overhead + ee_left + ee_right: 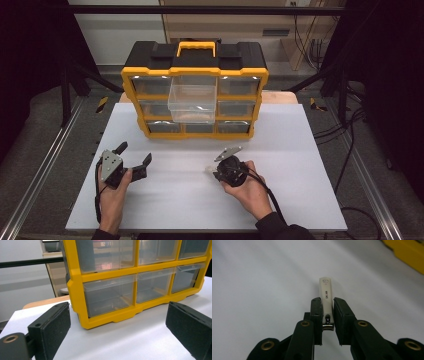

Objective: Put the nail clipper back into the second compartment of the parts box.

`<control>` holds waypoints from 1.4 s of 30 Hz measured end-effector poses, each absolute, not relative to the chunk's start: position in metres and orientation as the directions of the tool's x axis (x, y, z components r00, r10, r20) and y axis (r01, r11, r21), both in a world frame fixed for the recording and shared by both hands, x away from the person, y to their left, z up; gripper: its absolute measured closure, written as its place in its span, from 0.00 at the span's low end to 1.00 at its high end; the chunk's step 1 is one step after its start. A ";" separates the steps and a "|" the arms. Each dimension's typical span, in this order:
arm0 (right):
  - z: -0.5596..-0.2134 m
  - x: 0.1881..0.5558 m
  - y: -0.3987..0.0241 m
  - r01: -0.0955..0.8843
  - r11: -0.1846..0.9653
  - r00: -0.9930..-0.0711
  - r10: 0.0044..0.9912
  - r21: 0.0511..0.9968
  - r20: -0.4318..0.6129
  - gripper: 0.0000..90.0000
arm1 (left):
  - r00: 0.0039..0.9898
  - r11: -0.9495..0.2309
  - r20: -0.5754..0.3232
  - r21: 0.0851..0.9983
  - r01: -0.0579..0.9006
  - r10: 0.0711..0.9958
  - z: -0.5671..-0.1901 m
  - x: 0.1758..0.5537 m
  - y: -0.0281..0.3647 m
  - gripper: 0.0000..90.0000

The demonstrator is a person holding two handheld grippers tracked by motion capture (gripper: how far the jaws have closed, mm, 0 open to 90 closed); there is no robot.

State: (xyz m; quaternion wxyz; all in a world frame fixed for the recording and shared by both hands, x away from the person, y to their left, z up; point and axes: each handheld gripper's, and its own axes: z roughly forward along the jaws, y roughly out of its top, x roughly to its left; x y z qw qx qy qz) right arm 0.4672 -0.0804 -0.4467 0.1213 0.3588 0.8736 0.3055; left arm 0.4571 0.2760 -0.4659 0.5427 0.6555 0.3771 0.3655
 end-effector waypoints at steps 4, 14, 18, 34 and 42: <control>-0.439 0.477 -0.092 0.552 0.559 -0.699 0.715 0.618 -0.023 0.87 | 0.449 -0.125 0.067 0.987 0.101 0.891 -0.466 0.458 0.276 0.06; -0.402 0.488 -0.117 0.539 0.548 -0.658 0.748 0.640 -0.086 0.87 | 0.447 -0.120 0.062 0.987 0.104 0.892 -0.467 0.458 0.277 0.06; -0.388 0.489 -0.127 0.526 0.544 -0.653 0.751 0.653 -0.100 0.87 | 0.448 -0.122 0.062 0.987 0.107 0.892 -0.467 0.458 0.277 0.06; -0.340 0.491 -0.162 0.498 0.447 -0.637 0.770 0.743 -0.036 0.87 | 0.448 -0.126 0.066 0.986 0.106 0.892 -0.467 0.457 0.277 0.06; -0.313 0.491 -0.170 0.468 0.391 -0.634 0.773 0.792 -0.007 0.87 | 0.451 -0.124 0.061 0.986 0.111 0.890 -0.468 0.457 0.277 0.06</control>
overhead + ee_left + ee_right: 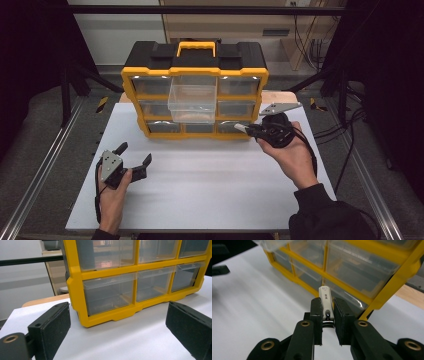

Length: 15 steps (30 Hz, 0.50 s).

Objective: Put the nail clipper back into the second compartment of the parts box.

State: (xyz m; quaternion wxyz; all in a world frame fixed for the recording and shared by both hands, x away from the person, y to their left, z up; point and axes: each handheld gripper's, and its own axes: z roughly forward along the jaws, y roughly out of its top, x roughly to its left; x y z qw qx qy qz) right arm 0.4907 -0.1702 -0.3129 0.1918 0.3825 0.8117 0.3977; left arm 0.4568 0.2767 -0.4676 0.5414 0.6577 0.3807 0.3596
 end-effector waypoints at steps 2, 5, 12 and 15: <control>-0.306 0.490 -0.171 0.458 0.381 -0.634 0.774 0.803 -0.006 0.87 | 0.453 -0.126 0.061 0.985 0.114 0.889 -0.468 0.457 0.276 0.06; -0.295 0.490 -0.171 0.437 0.383 -0.639 0.769 0.814 -0.018 0.87 | 0.452 -0.127 0.063 0.986 0.112 0.890 -0.468 0.457 0.276 0.06; -0.268 0.485 -0.165 0.377 0.384 -0.653 0.756 0.843 -0.052 0.87 | 0.451 -0.124 0.061 0.986 0.112 0.891 -0.468 0.456 0.276 0.06; -0.256 0.485 -0.163 0.361 0.381 -0.653 0.755 0.851 -0.061 0.87 | 0.450 -0.122 0.060 0.986 0.111 0.891 -0.468 0.456 0.277 0.06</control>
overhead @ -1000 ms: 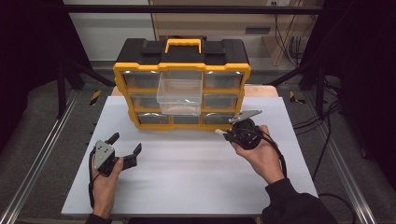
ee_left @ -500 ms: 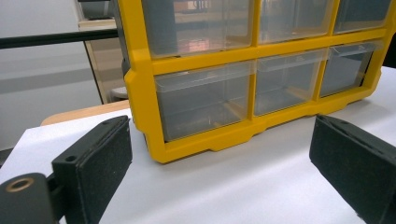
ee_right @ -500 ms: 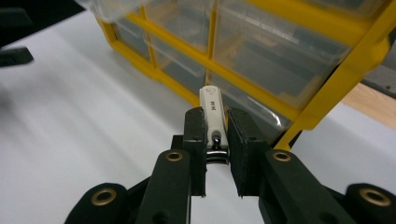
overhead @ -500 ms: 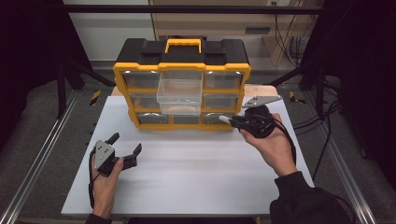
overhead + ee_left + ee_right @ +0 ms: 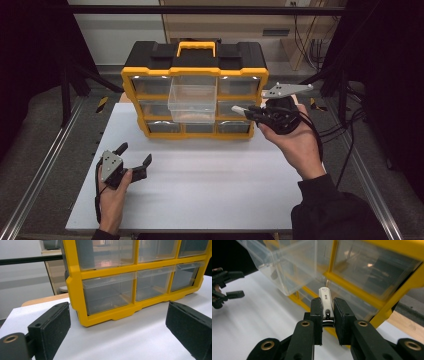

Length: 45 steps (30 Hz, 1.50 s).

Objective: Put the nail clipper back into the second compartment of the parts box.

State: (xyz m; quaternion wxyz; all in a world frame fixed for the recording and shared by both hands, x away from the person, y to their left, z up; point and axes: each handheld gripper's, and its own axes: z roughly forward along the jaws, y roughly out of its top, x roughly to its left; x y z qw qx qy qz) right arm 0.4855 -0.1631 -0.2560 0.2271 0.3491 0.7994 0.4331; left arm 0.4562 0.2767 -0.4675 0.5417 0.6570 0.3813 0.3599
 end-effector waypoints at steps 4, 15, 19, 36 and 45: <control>-0.245 0.487 -0.161 0.347 0.372 -0.659 0.750 0.861 -0.059 0.87 | 0.450 -0.123 0.060 0.986 0.112 0.891 -0.468 0.456 0.277 0.06; -0.218 0.488 -0.152 0.299 0.351 -0.668 0.741 0.887 -0.068 0.87 | 0.451 -0.123 0.060 0.986 0.112 0.890 -0.468 0.457 0.276 0.06; -0.209 0.488 -0.149 0.280 0.346 -0.673 0.736 0.895 -0.074 0.87 | 0.451 -0.122 0.059 0.986 0.112 0.890 -0.468 0.457 0.277 0.06; -0.181 0.488 -0.130 0.216 0.335 -0.701 0.708 0.917 -0.093 0.87 | 0.455 -0.127 0.061 0.985 0.116 0.888 -0.468 0.457 0.276 0.06; -0.179 0.492 -0.114 0.213 0.338 -0.719 0.689 0.917 -0.087 0.87 | 0.457 -0.123 0.057 0.985 0.117 0.888 -0.468 0.457 0.276 0.06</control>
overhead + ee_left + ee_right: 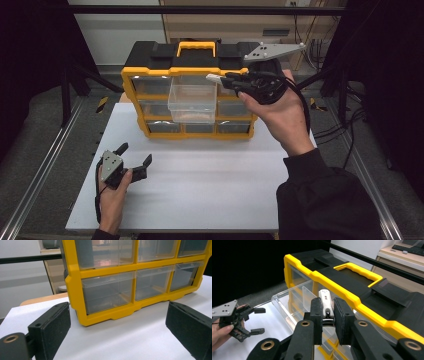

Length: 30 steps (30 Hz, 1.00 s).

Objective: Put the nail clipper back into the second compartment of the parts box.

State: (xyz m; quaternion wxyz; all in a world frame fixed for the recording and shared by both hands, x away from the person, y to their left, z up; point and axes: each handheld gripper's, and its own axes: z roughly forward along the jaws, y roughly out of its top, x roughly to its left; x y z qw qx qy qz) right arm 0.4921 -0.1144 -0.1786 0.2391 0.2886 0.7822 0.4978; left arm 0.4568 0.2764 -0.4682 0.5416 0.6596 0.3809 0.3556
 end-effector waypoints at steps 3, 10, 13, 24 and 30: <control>-0.178 0.494 -0.111 0.211 0.340 -0.724 0.684 0.916 -0.088 0.87 | 0.456 -0.122 0.055 0.986 0.117 0.888 -0.468 0.457 0.277 0.06; -0.178 0.497 -0.102 0.211 0.349 -0.732 0.675 0.913 -0.089 0.87 | 0.458 -0.121 0.055 0.986 0.117 0.887 -0.468 0.457 0.276 0.06; -0.178 0.497 -0.099 0.210 0.352 -0.735 0.672 0.912 -0.090 0.86 | 0.458 -0.123 0.057 0.986 0.116 0.887 -0.468 0.457 0.276 0.06; -0.180 0.503 -0.091 0.212 0.368 -0.750 0.655 0.906 -0.091 0.86 | 0.458 -0.124 0.059 0.986 0.114 0.887 -0.468 0.457 0.276 0.06; -0.181 0.505 -0.089 0.217 0.368 -0.752 0.654 0.904 -0.086 0.86 | 0.458 -0.121 0.057 0.986 0.113 0.887 -0.468 0.457 0.276 0.06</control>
